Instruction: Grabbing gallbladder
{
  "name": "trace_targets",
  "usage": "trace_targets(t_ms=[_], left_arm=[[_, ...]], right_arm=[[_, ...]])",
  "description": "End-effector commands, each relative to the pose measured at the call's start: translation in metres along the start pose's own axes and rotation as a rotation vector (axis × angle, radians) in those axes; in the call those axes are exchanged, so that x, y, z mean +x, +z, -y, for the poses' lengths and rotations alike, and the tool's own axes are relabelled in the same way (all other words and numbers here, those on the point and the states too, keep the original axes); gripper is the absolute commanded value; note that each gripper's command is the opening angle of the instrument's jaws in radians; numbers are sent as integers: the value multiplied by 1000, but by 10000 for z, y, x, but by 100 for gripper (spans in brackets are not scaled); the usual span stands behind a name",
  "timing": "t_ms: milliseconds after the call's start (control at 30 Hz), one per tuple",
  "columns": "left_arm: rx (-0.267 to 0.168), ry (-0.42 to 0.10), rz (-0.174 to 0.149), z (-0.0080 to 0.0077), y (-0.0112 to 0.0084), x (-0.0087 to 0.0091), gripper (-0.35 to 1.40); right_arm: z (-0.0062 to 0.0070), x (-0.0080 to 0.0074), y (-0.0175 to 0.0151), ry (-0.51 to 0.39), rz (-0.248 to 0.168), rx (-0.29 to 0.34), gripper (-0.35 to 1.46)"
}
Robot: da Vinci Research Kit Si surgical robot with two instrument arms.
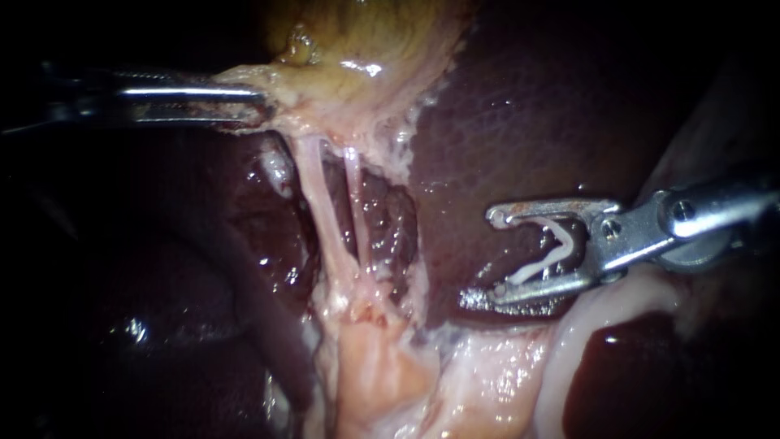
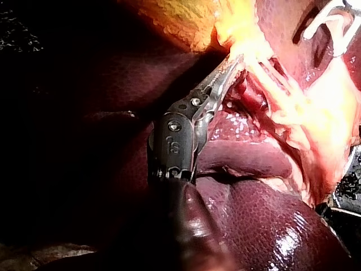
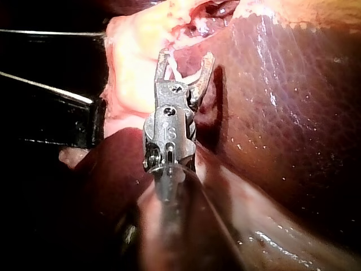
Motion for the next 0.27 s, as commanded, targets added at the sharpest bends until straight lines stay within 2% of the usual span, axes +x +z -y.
trace_targets(t_ms=[33, 267], left_arm=[[1, 1, 0, 0, 1, -1, -35], [1, 1, -1, 0, 2, -2, -35]], right_arm=[[-1, 0, 0, 0, 0, 0, 50], [-1, 0, 0, 0, 0, 0, 50]])
